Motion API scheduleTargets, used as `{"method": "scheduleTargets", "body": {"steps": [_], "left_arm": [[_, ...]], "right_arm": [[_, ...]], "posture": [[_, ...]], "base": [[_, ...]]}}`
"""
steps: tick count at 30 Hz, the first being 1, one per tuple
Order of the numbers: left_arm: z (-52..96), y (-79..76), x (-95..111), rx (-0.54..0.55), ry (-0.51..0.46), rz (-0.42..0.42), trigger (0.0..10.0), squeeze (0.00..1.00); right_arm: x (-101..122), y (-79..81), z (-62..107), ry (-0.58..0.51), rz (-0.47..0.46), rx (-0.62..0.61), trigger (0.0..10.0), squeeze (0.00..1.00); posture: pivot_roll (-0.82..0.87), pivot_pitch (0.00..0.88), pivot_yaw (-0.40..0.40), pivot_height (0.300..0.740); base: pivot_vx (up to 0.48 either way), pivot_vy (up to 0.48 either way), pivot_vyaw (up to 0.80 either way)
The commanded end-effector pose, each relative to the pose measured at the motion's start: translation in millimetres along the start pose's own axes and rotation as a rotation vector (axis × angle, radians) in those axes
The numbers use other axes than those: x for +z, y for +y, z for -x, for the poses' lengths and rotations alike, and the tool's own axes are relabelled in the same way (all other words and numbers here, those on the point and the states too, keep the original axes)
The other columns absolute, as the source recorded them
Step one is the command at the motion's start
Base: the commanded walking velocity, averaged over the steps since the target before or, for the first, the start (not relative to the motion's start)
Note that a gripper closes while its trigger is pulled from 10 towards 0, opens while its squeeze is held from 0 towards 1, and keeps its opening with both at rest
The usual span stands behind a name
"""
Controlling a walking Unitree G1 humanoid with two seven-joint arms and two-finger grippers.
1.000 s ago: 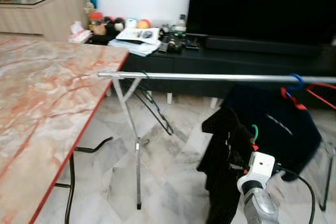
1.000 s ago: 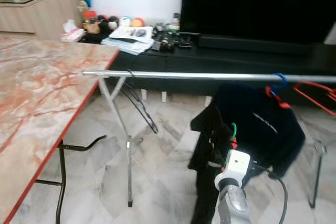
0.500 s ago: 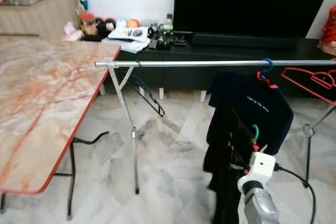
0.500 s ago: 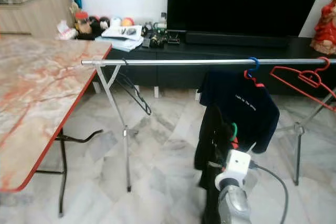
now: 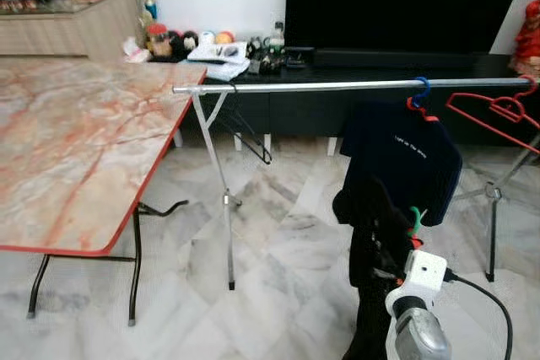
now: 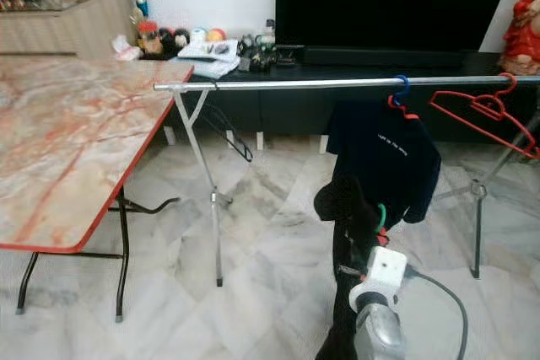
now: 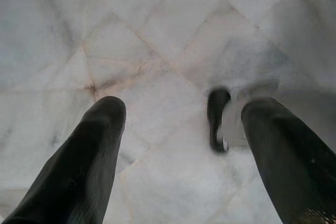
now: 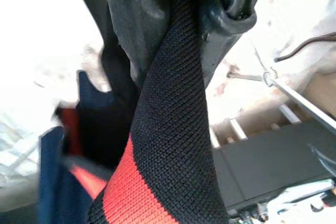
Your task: Hang hanger
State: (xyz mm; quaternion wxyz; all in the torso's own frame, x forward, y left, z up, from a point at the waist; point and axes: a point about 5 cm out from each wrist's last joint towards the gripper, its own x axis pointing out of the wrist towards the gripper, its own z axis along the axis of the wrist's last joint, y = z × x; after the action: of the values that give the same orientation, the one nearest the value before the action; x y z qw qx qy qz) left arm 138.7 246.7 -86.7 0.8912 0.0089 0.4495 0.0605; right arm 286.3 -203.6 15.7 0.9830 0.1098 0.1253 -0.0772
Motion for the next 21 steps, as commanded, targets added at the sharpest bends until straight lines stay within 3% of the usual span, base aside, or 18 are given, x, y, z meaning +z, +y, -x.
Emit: {"method": "scheduleTargets", "body": {"steps": [1, 13, 21], "left_arm": [[1.3, 6.8, -1.5, 0.014, 0.015, -0.011, 10.0, 0.00], [3.5, 9.7, -4.9, 0.016, 0.007, -0.018, 10.0, 0.00], [-0.3, -6.2, 0.3, -0.023, -0.016, -0.023, 10.0, 0.00]], "right_arm": [[8.5, 12.7, -5.8, -0.033, -0.004, 0.030, 10.0, 0.00], [9.0, 12.2, -7.9, -0.025, 0.000, 0.023, 10.0, 0.00], [11.5, 8.8, -9.1, -0.016, 0.037, 0.048, 10.0, 0.00]], "posture": [[0.06, 0.000, 0.021, 0.740], [0.06, 0.000, 0.023, 0.740], [0.03, 0.000, 0.015, 0.740]], "base": [[-0.274, 0.000, 0.00], [-0.273, 0.000, 0.00], [-0.271, 0.000, 0.00]]}}
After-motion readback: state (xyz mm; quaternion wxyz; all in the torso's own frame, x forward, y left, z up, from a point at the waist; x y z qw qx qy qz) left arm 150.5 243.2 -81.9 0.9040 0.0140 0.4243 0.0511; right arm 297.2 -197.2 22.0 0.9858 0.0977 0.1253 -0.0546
